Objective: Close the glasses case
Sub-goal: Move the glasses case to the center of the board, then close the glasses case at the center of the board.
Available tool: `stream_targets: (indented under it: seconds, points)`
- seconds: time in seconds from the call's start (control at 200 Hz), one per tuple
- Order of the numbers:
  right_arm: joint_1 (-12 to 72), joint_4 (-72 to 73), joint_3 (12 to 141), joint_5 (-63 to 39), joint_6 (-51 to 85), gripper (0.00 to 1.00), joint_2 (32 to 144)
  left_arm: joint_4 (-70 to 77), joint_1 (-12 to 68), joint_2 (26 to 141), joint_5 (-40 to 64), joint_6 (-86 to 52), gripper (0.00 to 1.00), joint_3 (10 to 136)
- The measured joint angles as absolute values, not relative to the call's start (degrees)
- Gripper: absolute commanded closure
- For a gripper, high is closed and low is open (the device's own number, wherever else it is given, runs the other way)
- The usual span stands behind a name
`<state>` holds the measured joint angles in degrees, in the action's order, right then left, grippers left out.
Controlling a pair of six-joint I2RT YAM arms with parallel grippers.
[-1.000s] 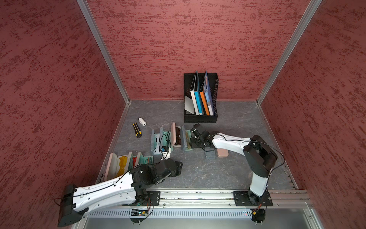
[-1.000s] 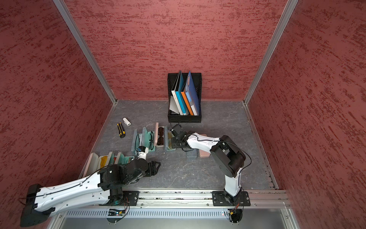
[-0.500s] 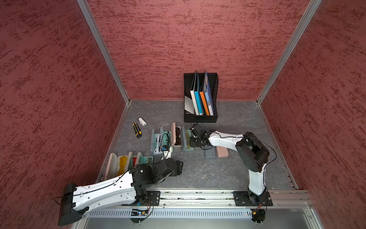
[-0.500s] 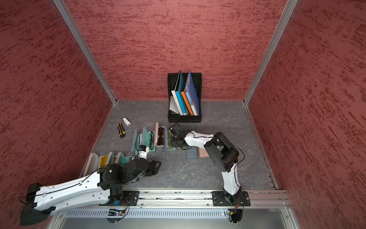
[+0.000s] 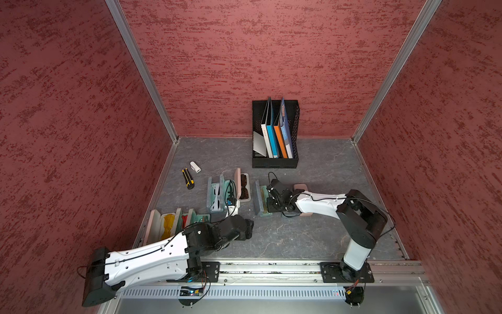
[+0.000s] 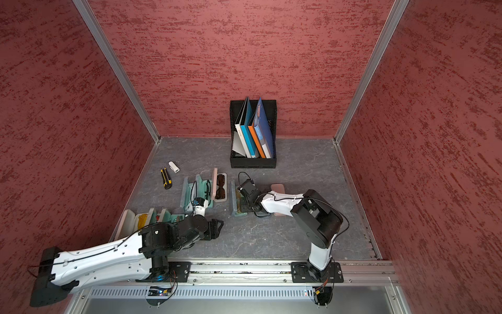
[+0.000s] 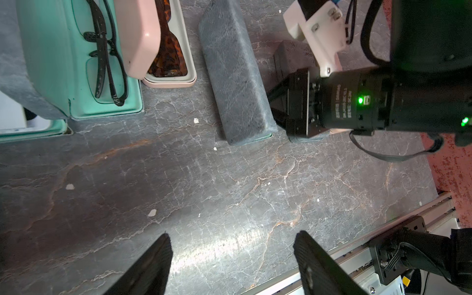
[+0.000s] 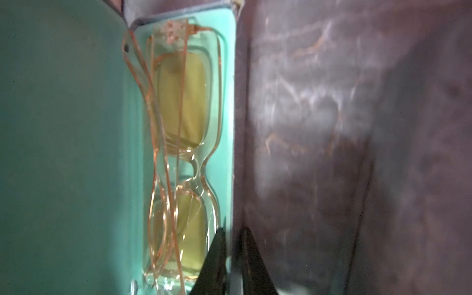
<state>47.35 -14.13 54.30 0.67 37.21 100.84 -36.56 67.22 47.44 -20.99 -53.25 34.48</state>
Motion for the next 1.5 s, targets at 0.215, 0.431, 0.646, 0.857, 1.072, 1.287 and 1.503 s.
stream_targets:
  seconds: [0.215,0.431,0.646,0.857,1.072,1.287,1.503]
  points:
    - [52.66,-12.47,46.63,3.2,41.87,0.86,94.43,-31.31,69.04,48.56,-21.3,-53.15,0.22,33.52]
    - [59.0,-9.43,40.73,6.94,47.77,0.86,90.24,-26.59,71.5,51.9,-22.28,-53.36,0.23,32.82]
    - [65.32,-9.39,37.56,11.55,53.3,0.81,87.13,-21.96,72.95,51.79,-22.63,-55.13,0.33,28.27]
    - [69.87,-9.52,36.58,14.7,57.87,0.8,86.26,-17.89,75.33,51.81,-22.74,-57.49,0.38,24.21]
    - [71.31,-9.15,36.82,16.99,60.16,0.8,87.39,-16.62,75.99,51.75,-23.27,-59.75,0.39,22.81]
    - [71.85,-9.1,37.12,18.72,60.88,0.8,87.96,-16.21,75.46,50.94,-23.88,-59.46,0.38,23.0]
    - [71.9,-8.91,37.06,19.11,60.64,0.73,87.92,-15.64,71.53,53.89,-21.71,-57.58,0.45,25.85]
